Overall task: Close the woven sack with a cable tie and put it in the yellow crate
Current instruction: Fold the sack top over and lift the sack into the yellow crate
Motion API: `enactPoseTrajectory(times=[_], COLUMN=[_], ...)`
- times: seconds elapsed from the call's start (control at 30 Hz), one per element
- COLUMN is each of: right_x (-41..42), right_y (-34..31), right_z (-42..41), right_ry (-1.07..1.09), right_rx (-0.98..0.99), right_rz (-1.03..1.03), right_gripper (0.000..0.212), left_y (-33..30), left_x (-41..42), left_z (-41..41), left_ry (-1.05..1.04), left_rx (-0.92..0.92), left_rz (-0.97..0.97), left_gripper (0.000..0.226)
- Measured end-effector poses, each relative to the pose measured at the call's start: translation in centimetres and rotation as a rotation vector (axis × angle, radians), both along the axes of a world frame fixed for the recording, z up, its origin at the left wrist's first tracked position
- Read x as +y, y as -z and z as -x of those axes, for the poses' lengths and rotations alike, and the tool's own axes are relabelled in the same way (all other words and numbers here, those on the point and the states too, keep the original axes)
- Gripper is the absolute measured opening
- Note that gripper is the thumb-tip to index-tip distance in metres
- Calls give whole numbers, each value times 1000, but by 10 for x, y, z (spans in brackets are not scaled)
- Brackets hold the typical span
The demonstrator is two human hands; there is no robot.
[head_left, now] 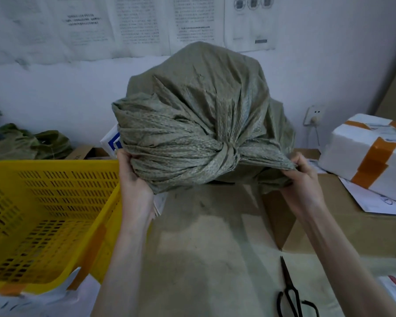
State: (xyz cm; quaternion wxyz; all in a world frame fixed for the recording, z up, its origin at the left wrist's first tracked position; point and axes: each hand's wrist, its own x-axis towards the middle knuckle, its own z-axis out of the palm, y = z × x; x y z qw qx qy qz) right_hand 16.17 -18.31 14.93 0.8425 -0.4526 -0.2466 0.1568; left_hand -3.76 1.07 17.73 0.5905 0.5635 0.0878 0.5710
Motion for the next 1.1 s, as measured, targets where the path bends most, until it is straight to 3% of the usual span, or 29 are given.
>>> enactPoseTrajectory(times=[0.4,0.53,0.67,0.93,1.1], right_x=[42,67,111,177,206], right_y=[-59,-75,-77,-72,-70], right_z=[42,84,153,292,364], right_ry=[36,95,164,272,302], right_rx=[-141,-203,-263,-311,-324], right_rz=[-116,-159,-193,-158,-95], right_gripper=[34,46,40,32,31], left_y=[-53,-61,-69,-51,-38], left_x=[52,84,136,219,250], left_z=[35,65,126,258,331], left_ry=[89,109,194,279,240], left_rx=[-134,-141,-152,-71,-84], left_rz=[-55,-64,-75,65,124], left_gripper=[39,42,38,63,66])
